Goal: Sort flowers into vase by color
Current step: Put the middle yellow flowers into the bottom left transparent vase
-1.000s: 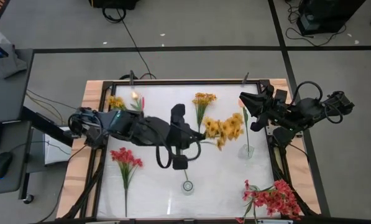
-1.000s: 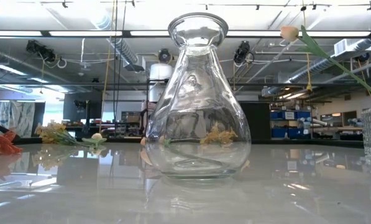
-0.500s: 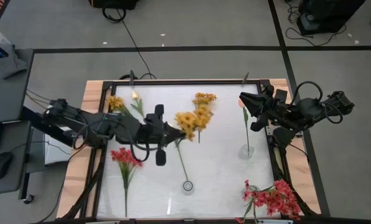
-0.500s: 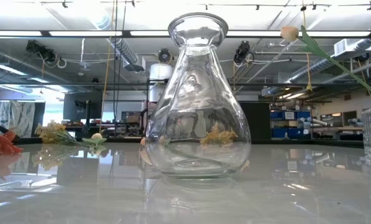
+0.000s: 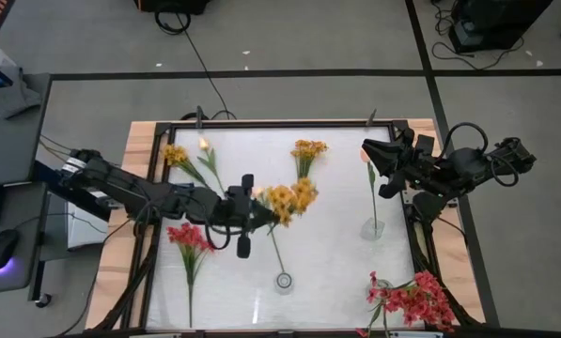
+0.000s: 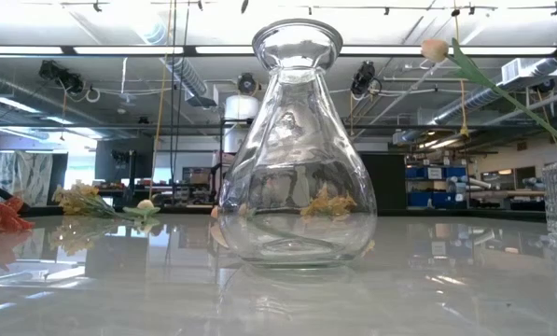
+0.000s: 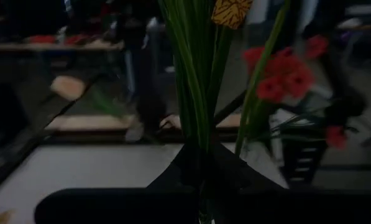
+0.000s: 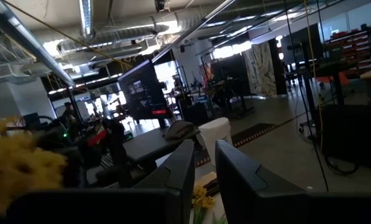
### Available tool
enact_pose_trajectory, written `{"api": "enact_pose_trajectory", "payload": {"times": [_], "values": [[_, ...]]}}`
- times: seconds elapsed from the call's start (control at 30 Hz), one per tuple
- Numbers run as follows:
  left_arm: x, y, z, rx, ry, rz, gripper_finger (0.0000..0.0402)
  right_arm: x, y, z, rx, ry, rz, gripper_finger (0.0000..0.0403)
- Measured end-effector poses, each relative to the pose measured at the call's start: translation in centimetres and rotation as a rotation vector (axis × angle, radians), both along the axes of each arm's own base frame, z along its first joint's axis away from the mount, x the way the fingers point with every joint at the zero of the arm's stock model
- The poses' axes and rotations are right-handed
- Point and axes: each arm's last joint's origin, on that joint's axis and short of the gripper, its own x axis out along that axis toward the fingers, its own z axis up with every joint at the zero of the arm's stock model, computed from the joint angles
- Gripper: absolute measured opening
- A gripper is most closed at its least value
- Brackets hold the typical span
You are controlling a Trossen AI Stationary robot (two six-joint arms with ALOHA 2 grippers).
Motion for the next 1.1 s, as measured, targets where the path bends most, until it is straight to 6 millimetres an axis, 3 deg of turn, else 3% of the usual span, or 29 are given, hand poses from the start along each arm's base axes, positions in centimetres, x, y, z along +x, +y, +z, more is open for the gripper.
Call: {"api": "enact_pose_trajectory", "payload": {"times": [0.27, 0.63, 1.1], "values": [[-0.1, -0.4, -1.8, -0.013, -0.006, -0.046, 0.0016, 0.0, 0.0, 0.0, 0.000, 0.000, 0.000, 0.0075], [-0.6, -1.3, -3.4, -0.025, -0.060, -0.274, 0.0016, 0.0, 0.0, 0.0, 0.000, 0.001, 0.000, 0.0075], [-0.2, -1.6, -4.4, -0.047, -0.171, -0.291, 0.0016, 0.0, 0.0, 0.0, 0.000, 0.001, 0.000, 0.0075]]}}
